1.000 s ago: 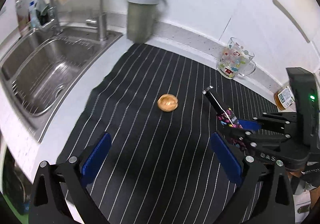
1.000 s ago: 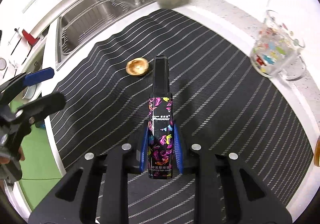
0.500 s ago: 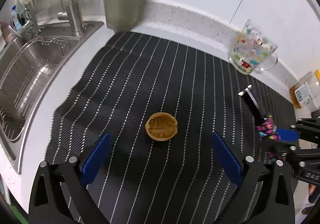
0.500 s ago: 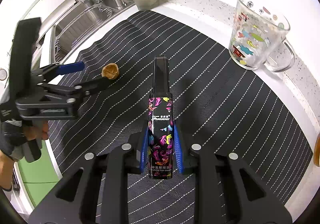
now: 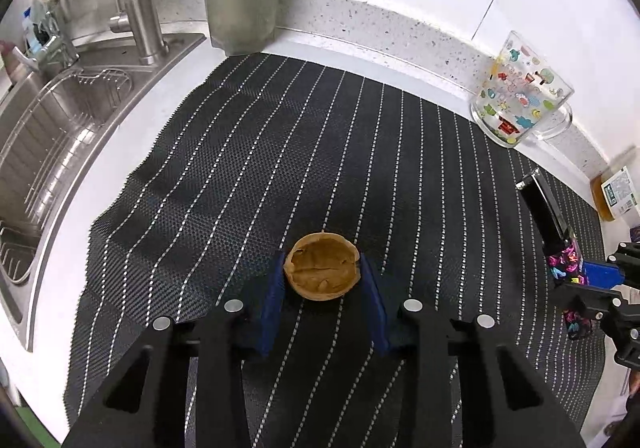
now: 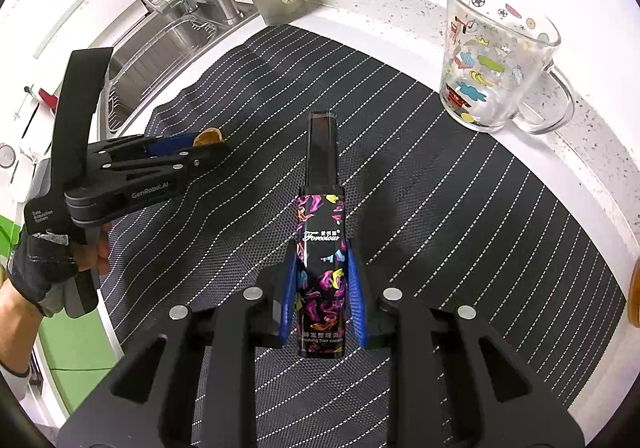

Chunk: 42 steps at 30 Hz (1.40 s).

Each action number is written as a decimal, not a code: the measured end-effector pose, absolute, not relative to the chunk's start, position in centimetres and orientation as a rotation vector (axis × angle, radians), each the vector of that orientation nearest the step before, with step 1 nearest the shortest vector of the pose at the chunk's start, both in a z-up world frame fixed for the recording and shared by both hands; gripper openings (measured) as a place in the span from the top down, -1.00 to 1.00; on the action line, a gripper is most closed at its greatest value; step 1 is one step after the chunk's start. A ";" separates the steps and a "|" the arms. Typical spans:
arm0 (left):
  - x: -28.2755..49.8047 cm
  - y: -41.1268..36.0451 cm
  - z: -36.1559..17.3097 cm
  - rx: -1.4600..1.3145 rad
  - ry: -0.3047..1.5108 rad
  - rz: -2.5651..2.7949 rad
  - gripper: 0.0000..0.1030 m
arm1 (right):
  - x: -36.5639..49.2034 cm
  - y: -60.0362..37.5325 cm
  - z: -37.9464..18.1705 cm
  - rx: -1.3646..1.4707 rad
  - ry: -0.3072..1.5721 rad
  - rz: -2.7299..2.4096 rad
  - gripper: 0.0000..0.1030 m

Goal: Collect trash
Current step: 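Grasp the walnut shell with the left tool while the right tool grasps the patterned spray can, then carry the walnut shell and spray can down over the pink bin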

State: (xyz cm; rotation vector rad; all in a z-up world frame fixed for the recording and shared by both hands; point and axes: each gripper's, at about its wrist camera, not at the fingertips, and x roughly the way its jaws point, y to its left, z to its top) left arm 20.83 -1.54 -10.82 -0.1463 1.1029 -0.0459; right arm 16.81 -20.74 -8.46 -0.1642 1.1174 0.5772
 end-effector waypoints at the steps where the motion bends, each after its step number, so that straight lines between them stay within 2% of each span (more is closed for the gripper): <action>1: 20.6 -1.6 -10.5 -0.146 1.101 -0.045 0.28 | 16.7 -20.6 -8.3 -0.171 1.114 0.583 0.56; 7: 16.9 -1.7 -7.1 -0.162 1.070 -0.017 0.28 | 15.4 -19.6 -6.4 -0.218 1.075 0.660 0.56; 14: 8.7 -0.5 -3.5 -0.226 1.010 0.124 0.28 | 10.2 -15.1 -3.1 -0.375 0.962 0.883 0.56; 27: -15.0 4.8 -0.1 -0.409 0.942 0.578 0.29 | -5.4 -3.6 -3.5 -0.593 0.886 1.340 0.56; 36: -27.6 8.6 -3.0 -0.532 0.921 0.700 0.28 | -16.4 3.4 -9.6 -0.726 0.937 1.445 0.56; 42: -30.7 12.0 -8.1 -0.584 0.931 0.662 0.29 | -19.6 7.4 -15.2 -0.768 1.017 1.406 0.56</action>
